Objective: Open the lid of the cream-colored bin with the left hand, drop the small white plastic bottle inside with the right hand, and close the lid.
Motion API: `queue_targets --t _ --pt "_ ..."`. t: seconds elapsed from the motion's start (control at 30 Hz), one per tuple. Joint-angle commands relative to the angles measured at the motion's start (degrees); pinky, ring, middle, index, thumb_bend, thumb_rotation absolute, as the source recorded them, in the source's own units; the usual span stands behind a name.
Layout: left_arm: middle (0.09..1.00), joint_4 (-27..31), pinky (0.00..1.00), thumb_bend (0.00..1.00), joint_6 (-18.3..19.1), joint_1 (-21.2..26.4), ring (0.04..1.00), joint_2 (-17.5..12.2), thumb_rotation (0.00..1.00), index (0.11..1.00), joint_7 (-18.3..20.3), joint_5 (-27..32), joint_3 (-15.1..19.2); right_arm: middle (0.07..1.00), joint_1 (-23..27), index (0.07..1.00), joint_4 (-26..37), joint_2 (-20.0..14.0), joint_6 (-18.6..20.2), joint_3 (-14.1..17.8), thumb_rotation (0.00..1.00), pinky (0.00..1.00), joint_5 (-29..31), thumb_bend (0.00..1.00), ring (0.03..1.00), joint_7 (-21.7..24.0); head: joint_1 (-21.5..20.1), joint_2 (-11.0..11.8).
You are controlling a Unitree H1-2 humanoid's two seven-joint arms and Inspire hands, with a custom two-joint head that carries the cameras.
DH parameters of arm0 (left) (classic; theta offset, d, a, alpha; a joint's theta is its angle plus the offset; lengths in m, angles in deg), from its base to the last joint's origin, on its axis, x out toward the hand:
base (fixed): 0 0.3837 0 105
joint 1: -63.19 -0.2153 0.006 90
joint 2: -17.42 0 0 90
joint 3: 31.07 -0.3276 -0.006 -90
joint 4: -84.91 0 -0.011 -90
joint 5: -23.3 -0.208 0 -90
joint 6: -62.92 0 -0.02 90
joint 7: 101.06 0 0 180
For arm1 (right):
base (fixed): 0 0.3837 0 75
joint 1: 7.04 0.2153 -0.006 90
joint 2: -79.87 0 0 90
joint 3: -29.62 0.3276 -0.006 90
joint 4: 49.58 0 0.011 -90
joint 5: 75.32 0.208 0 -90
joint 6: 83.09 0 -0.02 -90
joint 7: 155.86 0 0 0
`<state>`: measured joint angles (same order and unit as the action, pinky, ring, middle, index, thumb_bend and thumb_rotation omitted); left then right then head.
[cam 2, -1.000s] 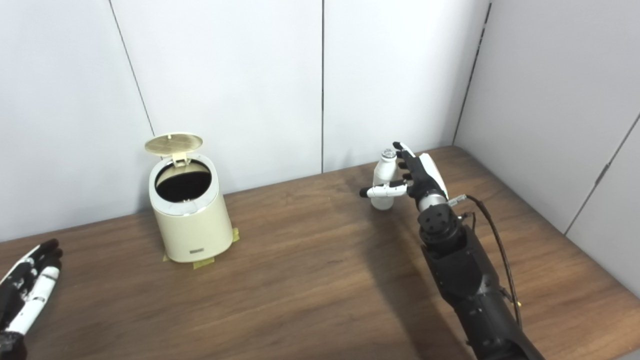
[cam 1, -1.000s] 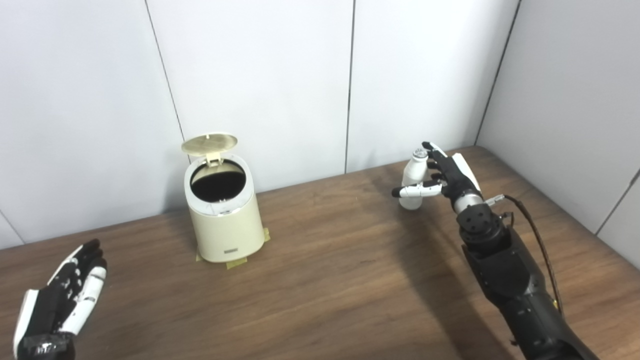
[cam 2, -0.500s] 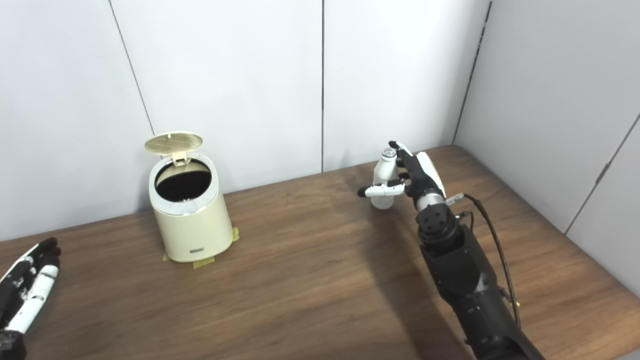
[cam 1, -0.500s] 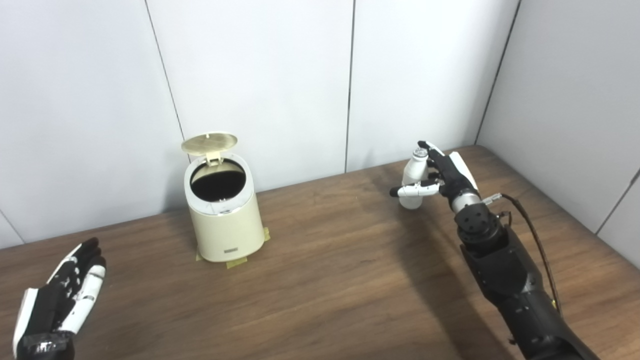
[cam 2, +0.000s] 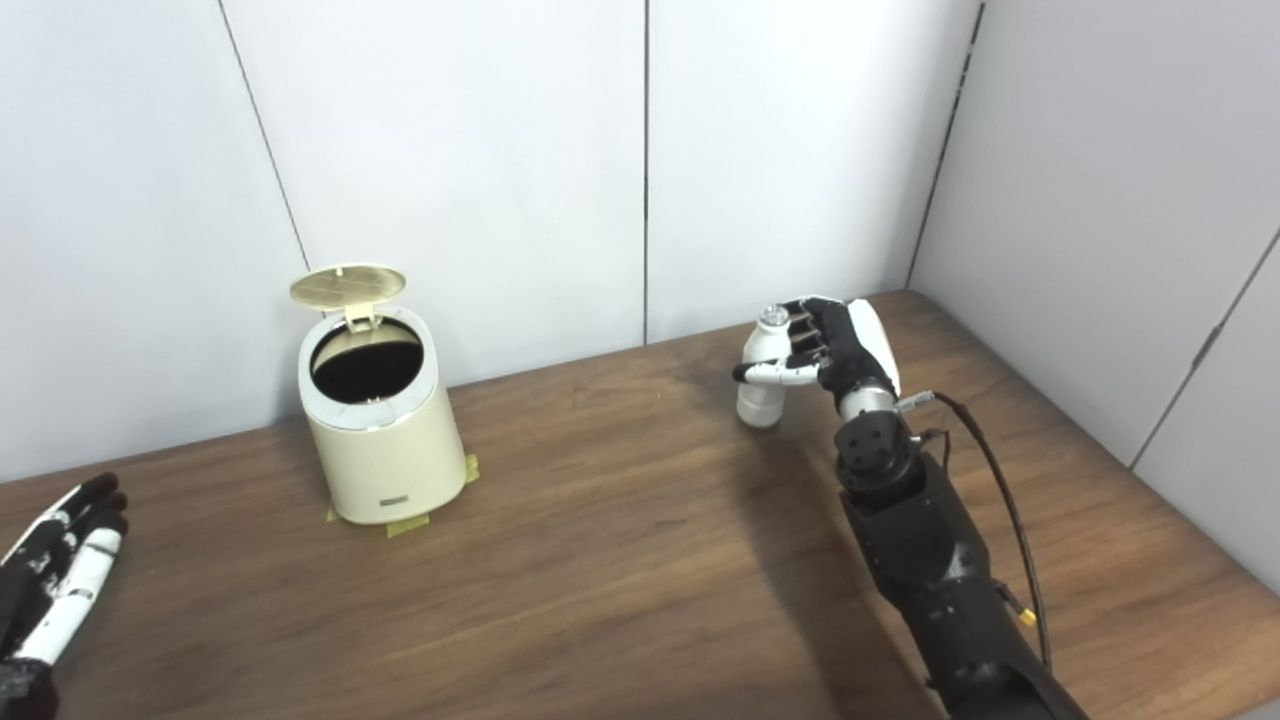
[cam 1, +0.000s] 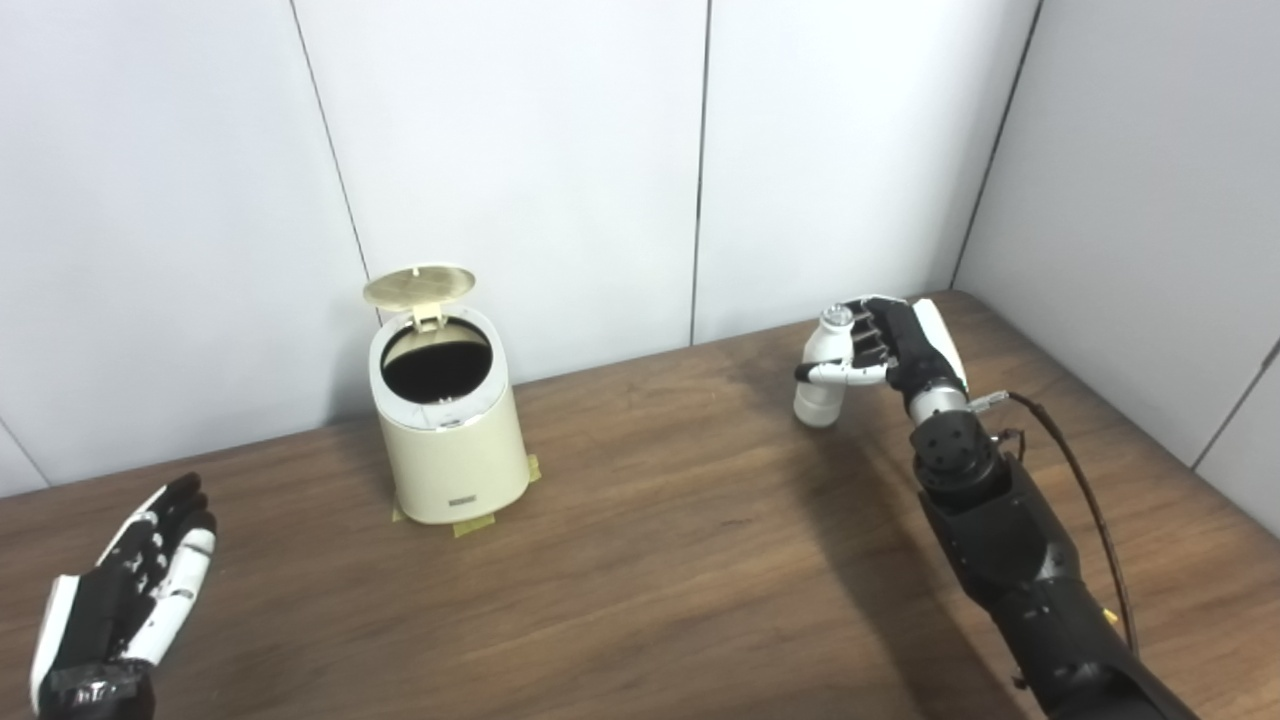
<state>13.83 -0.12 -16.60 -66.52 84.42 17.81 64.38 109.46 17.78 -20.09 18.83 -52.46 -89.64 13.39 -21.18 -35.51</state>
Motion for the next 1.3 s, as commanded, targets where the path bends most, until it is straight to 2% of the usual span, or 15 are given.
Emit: queue_targets --t 0.0,0.17,0.3,0.53,0.67,0.77,0.9,1.03,1.1,1.27 --pt "0.894 1.36 0.93 0.29 -0.12 2.68 0.896 -0.32 0.58 0.908 -0.21 -0.38 -0.14 0.436 2.71 0.548 0.44 -1.31 -2.60 0.13 0.00 0.36 -0.42 0.52 0.420 -1.09 -0.06 -0.04" --pt "0.920 1.69 0.99 0.31 -0.09 2.83 0.956 -1.26 0.60 0.923 0.59 -2.05 -0.88 0.470 2.85 0.571 0.56 -1.93 -2.81 -1.21 0.00 0.37 -1.38 0.51 0.382 -0.39 -0.28 -0.18" --pt "0.923 2.00 1.00 0.32 -0.06 2.72 0.964 -1.29 0.59 0.921 1.19 -2.74 -0.38 0.469 3.10 0.571 -0.88 -2.64 -4.24 -2.15 0.00 0.40 -1.97 0.51 0.393 -0.52 0.03 -0.18" --pt "0.918 1.87 0.99 0.35 -0.11 2.90 0.935 -1.51 0.60 0.920 1.65 -1.93 0.66 0.476 2.16 0.564 1.88 -2.58 -3.64 -2.17 0.00 0.40 -2.26 0.51 0.392 -0.50 0.48 0.00" --pt "0.913 2.08 0.96 0.33 -0.16 2.74 0.920 -1.35 0.63 0.919 1.72 -1.73 0.64 0.483 1.48 0.551 5.90 -2.92 -2.24 -2.44 0.00 0.38 -4.03 0.51 0.387 -0.59 0.86 -0.05" --pt "0.918 2.29 0.98 0.32 -0.10 2.32 0.926 -0.68 0.62 0.921 1.25 -1.83 0.60 0.479 0.61 0.551 10.92 -2.94 -0.83 -2.82 0.00 0.36 -5.78 0.51 0.380 -0.25 1.37 -0.16" --pt "0.916 2.62 1.00 0.34 -0.13 1.49 0.938 0.71 0.61 0.912 0.35 -2.24 0.77 0.486 -0.27 0.551 16.15 -2.44 -1.28 -2.52 0.00 0.34 -6.07 0.51 0.370 0.09 2.31 -0.29" --pt "0.903 2.45 0.97 0.34 -0.35 0.76 0.920 1.31 0.58 0.904 -0.21 -1.34 0.88 0.520 -0.96 0.513 21.76 -1.83 -1.66 -3.03 0.00 0.34 -7.06 0.51 0.386 0.48 3.44 -0.33" --pt "0.901 2.22 0.99 0.35 -0.59 0.33 0.933 1.72 0.57 0.902 -0.57 -0.81 1.15 0.528 -1.05 0.501 23.74 -1.38 -2.33 -3.24 0.00 0.35 -7.29 0.51 0.394 0.59 4.50 -0.46" --pt "0.892 0.48 0.92 0.41 -4.04 -1.64 0.908 1.69 0.57 0.893 -1.32 0.42 1.67 0.520 -0.96 0.498 28.59 0.35 -3.04 -3.86 0.00 0.35 -7.38 0.52 0.398 1.53 6.45 -0.45"
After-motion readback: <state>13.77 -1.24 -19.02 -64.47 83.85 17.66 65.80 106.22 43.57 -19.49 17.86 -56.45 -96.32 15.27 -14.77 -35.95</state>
